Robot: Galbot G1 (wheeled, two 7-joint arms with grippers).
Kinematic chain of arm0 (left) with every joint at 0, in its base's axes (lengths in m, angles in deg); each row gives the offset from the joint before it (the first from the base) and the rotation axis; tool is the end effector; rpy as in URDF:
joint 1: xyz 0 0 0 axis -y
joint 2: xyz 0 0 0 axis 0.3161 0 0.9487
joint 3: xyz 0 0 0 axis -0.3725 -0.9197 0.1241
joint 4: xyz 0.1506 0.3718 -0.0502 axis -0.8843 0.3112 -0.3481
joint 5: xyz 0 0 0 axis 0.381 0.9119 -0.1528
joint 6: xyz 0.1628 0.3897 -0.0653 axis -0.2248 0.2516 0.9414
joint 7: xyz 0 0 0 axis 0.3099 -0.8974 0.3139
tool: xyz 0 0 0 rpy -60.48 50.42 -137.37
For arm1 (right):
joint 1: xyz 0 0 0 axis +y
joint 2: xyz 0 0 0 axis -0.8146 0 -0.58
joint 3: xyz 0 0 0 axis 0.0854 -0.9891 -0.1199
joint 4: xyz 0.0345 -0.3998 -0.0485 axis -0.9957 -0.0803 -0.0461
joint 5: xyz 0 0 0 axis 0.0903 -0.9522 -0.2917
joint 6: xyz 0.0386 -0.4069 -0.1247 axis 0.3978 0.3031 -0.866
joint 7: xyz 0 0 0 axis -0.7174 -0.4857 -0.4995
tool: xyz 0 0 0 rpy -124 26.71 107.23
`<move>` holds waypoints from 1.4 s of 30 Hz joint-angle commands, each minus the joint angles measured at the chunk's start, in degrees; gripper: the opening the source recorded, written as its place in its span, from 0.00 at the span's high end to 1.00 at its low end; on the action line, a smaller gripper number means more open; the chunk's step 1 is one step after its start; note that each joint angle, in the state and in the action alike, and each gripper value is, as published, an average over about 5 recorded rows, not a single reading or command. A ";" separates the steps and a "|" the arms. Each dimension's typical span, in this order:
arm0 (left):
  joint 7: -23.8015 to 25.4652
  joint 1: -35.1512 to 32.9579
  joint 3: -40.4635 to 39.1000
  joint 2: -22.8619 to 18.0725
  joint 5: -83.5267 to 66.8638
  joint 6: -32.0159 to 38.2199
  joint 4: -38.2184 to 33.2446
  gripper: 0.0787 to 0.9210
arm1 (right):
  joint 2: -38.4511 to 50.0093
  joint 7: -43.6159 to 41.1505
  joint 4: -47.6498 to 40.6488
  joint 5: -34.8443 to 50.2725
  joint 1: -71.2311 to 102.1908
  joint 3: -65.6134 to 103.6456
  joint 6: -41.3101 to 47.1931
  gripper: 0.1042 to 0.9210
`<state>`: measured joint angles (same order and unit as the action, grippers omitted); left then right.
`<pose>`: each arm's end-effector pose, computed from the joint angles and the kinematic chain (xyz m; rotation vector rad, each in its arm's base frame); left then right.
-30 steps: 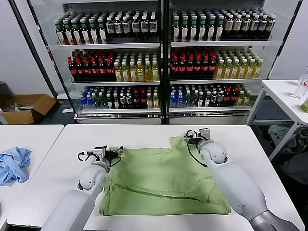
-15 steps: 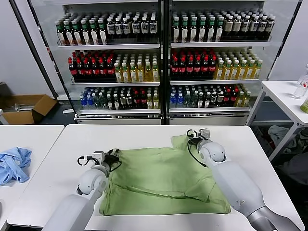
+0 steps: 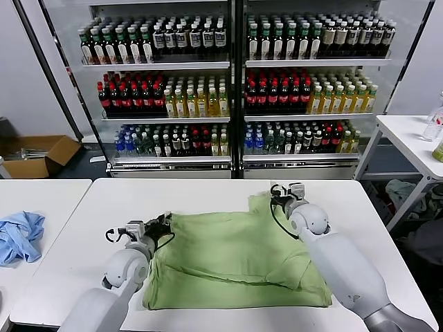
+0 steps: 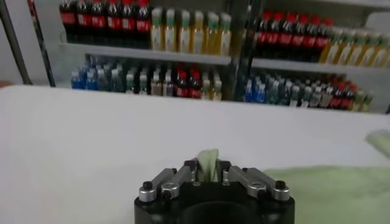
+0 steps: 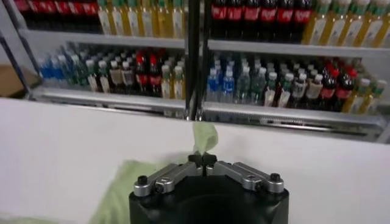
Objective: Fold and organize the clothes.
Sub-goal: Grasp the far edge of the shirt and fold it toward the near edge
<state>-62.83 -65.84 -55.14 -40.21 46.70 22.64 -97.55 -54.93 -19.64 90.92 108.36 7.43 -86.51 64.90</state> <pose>0.4413 0.0475 -0.3380 -0.1316 -2.6883 0.1338 0.5660 -0.0252 -0.2828 0.2323 -2.6520 0.0741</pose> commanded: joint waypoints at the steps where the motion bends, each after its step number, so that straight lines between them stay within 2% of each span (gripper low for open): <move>1: 0.66 -6.91 5.55 2.11 -3.37 2.78 -11.90 0.77 | 5.41 0.20 15.11 0.97 8.18 6.48 -0.08 1.00; 10: 1.78 -13.55 10.71 4.00 -4.68 0.78 -17.26 0.78 | 12.18 -0.25 27.85 2.23 21.13 14.96 -0.03 1.00; 18: 2.89 -18.37 10.45 3.85 -4.03 -0.42 -20.28 0.79 | 13.36 -0.99 35.57 2.16 34.58 23.46 -0.17 1.00; 21: 2.30 -16.55 8.60 3.18 -1.26 -0.33 -18.48 0.79 | 12.82 -1.26 34.49 0.92 34.89 22.91 -0.67 1.00; 26: 1.26 -8.19 3.52 1.79 3.80 0.16 -11.73 0.78 | 11.52 -1.33 29.95 -1.15 30.67 18.99 -1.26 1.00; 29: 1.74 -2.21 -0.73 1.21 6.71 0.09 -6.60 0.73 | 11.26 -1.33 28.20 -1.26 28.31 17.41 -1.28 1.00; 33: 2.36 3.55 -5.39 0.38 8.76 -1.32 -0.82 0.59 | 10.96 -1.35 26.78 -1.28 26.42 16.49 -1.27 1.00; 42: 2.93 10.10 -10.51 -2.40 9.60 -5.53 9.00 0.28 | 10.09 -1.55 24.41 -1.24 24.61 15.85 -1.41 1.00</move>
<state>-59.96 -66.69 -57.58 -40.22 52.37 20.57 -101.82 -44.76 -21.14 116.91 107.57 32.94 -70.19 63.61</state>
